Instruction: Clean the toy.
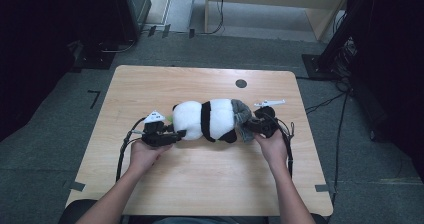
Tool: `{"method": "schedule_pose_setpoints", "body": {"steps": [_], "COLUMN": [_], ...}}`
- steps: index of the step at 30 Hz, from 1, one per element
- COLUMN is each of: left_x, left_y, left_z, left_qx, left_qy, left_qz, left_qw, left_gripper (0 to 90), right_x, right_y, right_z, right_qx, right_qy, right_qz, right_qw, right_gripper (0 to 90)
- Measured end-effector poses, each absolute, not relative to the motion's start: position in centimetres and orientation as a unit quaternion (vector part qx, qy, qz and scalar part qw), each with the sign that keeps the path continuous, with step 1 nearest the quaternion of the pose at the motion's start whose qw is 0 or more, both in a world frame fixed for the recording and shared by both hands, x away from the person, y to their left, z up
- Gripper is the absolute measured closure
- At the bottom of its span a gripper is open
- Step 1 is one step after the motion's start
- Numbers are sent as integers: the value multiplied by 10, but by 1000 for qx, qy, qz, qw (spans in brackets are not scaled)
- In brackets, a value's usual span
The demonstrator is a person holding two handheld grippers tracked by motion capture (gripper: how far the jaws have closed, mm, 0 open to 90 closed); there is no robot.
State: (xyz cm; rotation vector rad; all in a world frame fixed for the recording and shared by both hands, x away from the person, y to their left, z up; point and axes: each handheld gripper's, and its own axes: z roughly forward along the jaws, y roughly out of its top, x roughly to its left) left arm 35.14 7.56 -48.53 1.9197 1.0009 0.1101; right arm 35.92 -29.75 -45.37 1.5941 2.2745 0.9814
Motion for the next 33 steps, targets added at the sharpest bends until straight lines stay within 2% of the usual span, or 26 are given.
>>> {"method": "schedule_pose_setpoints", "body": {"steps": [3,8,12,18,24,33], "left_x": [352,352,352,351,349,348], "left_y": [75,74,74,74,73,74], "left_z": [-483,-482,-482,-481,-481,-483], "left_qx": [786,790,790,790,790,792], "left_qy": [404,400,401,398,396,397], "left_qz": [45,48,49,50,55,53], "left_qw": [465,461,461,463,466,461], "left_gripper": [514,514,514,513,515,517], "right_x": [358,348,340,335,339,350], "right_y": [-307,-314,-295,-252,-222,-180], "right_z": [-452,-417,-395,-381,-382,-413], "right_qx": [549,530,498,439,407,371], "right_qy": [756,733,738,767,785,826], "right_qz": [343,409,436,444,441,401], "right_qw": [100,120,131,145,154,138], "right_gripper": [791,791,790,789,787,786]}}
